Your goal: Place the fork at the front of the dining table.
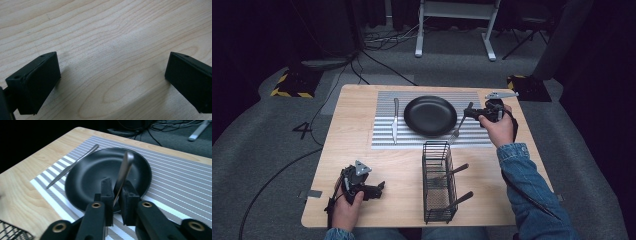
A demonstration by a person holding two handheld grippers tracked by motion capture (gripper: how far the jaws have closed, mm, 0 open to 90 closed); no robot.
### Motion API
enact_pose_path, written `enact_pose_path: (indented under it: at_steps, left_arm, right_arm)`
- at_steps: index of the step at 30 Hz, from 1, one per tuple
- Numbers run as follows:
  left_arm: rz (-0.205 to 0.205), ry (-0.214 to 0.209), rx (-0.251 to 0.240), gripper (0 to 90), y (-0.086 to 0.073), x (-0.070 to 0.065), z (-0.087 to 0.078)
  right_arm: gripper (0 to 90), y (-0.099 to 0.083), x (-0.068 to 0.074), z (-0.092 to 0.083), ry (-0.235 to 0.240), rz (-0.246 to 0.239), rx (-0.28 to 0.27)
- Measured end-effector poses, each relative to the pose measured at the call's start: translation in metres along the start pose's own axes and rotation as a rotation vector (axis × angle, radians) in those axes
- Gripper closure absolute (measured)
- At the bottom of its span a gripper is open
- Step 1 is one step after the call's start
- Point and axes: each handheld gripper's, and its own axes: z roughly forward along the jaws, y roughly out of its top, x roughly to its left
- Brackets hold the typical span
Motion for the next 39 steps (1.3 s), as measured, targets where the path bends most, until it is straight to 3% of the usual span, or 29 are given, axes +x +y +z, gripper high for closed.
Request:
enact_pose_path:
  at_steps: [9, 26, 39]
  left_arm:
    - [0.0, 0.0, 0.0, 0.2, 0.0, 0.0, 0.0]
    - [0.0, 0.0, 0.0, 0.2, 0.0, 0.0, 0.0]
    - [0.0, 0.0, 0.001, 0.2, 0.0, 0.0, 0.0]
  right_arm:
    - [69.8, -0.008, -0.012, 0.004, -0.058, 0.014, 0.005]
    - [59.1, -0.026, -0.035, 0.009, -0.123, 0.069, 0.041]
    - [57.2, -0.037, -0.048, 0.015, -0.149, 0.104, 0.068]
